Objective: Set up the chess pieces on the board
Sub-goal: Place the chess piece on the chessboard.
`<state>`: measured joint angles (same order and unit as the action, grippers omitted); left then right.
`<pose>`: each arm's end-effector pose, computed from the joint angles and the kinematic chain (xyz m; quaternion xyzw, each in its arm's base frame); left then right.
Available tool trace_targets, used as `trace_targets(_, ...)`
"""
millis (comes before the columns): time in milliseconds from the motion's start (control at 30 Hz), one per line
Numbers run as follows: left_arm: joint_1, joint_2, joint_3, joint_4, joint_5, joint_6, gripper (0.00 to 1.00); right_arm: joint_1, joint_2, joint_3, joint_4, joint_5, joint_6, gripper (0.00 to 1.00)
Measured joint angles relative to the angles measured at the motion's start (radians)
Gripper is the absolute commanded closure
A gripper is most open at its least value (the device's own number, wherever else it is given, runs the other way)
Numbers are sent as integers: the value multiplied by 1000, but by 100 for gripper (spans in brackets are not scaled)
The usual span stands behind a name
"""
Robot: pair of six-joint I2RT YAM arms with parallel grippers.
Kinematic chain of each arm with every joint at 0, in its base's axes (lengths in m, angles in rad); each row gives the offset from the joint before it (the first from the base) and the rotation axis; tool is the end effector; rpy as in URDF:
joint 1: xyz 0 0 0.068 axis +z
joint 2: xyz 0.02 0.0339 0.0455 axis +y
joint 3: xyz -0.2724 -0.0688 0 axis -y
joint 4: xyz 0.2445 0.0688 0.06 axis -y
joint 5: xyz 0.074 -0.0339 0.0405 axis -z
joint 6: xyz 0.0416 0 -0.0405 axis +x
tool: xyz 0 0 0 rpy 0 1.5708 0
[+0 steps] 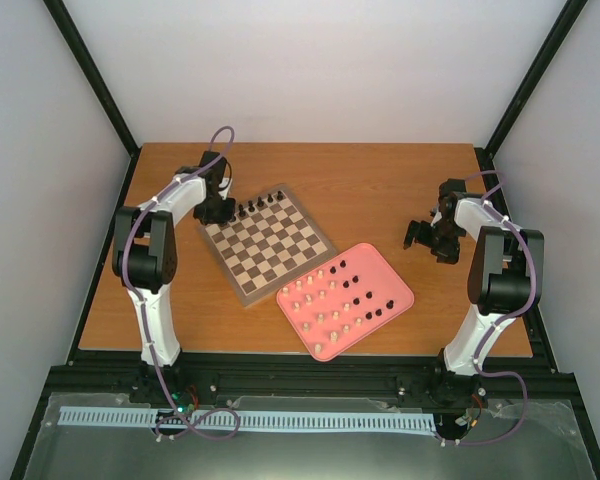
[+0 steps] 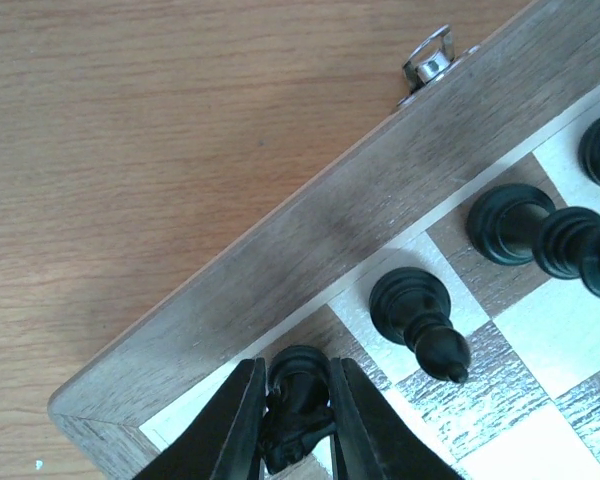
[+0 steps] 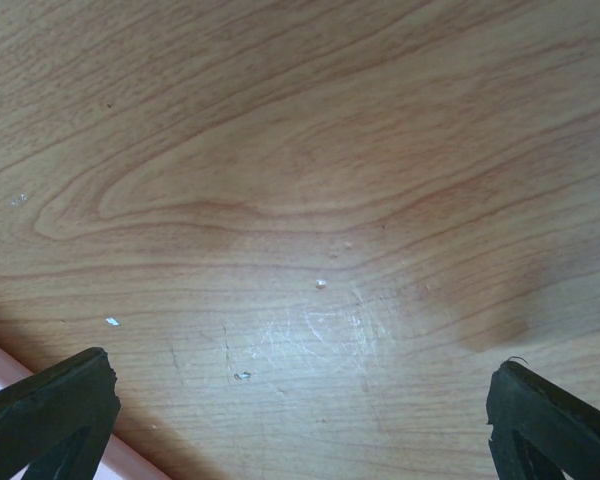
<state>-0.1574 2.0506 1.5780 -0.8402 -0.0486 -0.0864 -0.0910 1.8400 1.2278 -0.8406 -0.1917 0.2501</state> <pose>0.4154 -0.0639 0.1855 0.0321 0.9909 0.0083 0.1306 0.3399 -0.0231 0.1706 0.1631 0.9802 0.0999 0.0509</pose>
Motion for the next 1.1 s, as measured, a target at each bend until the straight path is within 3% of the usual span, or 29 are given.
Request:
trace_targets(200,0,-11,-18,11,4,0,79,0,0,0,0,0,0,0)
trace_targets(500,0,-10,-18,8,31,-6,69,0,0,0,0,0,0,0)
trace_targets(767,0,-10,-19,7,38,-11,65,0,0,0,0,0,0,0)
trace_targets(1000,0,-11,-21,4,34,-16,47,0,0,0,0,0,0,0)
trace_targets(1100,0,-27,-21,-2,26,-17,30,0,0,0,0,0,0,0)
